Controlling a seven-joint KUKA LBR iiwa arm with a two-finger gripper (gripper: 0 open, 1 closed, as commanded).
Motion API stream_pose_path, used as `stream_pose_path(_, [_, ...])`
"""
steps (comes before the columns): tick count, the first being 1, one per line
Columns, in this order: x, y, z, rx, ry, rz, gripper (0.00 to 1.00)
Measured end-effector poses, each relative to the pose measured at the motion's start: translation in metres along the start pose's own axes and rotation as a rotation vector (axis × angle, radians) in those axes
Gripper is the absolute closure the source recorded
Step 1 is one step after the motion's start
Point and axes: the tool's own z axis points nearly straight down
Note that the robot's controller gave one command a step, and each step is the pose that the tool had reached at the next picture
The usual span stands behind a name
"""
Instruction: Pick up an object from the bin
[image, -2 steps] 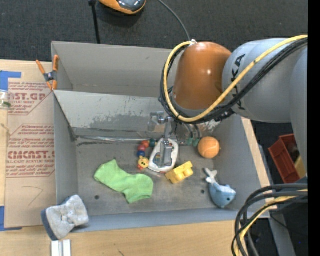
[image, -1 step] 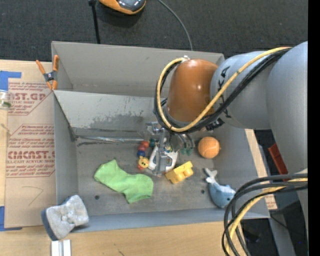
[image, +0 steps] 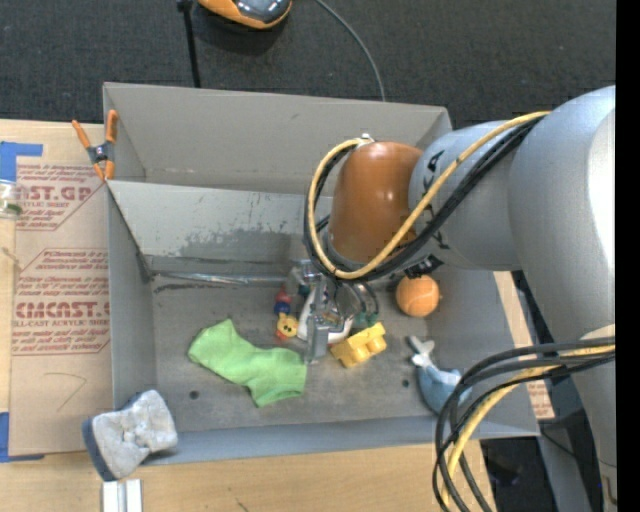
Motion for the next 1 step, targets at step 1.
stream_pose_path(1, [0.0051, 0.0043, 0.0135, -0.001, -0.013, 0.192, 1.00])
